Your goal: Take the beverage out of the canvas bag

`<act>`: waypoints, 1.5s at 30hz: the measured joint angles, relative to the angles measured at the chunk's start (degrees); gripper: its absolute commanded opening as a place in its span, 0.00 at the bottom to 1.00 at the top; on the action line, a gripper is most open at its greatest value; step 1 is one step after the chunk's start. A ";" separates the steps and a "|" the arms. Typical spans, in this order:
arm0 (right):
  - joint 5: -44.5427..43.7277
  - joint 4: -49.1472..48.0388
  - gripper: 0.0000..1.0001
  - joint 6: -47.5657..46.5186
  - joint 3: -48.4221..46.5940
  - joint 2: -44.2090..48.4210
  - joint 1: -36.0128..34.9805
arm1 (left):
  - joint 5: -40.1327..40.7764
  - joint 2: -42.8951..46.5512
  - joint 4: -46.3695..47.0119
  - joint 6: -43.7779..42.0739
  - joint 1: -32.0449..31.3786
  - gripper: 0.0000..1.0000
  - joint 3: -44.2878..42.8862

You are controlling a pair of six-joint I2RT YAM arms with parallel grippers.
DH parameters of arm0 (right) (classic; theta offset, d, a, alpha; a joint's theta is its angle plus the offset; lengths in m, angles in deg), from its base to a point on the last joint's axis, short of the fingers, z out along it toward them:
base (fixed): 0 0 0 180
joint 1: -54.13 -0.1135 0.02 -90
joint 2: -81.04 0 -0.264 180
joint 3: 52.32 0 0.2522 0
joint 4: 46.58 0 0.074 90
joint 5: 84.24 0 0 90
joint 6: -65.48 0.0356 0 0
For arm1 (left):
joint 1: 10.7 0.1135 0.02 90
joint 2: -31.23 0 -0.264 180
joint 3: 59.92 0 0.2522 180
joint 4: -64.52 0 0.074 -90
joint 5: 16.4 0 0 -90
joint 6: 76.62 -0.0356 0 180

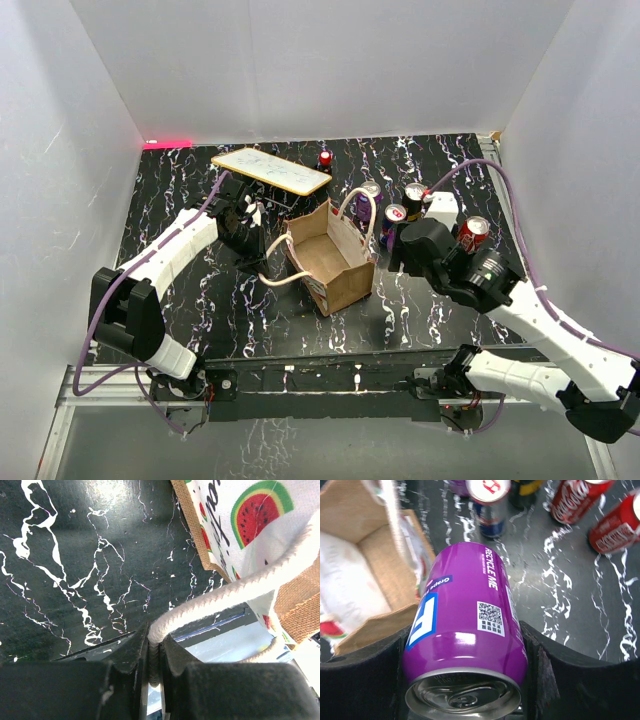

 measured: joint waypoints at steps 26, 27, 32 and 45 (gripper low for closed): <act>24.13 -6.32 0.26 -8.15 -3.37 -37.07 35.91 | -0.20 0.00 0.61 0.00 0.00 0.00 -0.02; 24.13 -6.47 0.27 -8.31 -3.37 -37.57 35.91 | -0.20 0.00 0.61 0.00 0.00 0.00 -0.02; 24.17 -6.47 0.41 -9.05 -3.37 -39.87 35.91 | -0.20 0.00 0.63 0.02 0.00 0.00 -0.02; 25.73 -6.84 0.94 -11.32 -3.39 -39.21 35.91 | 0.76 0.00 -0.57 -0.70 -0.04 0.72 -4.46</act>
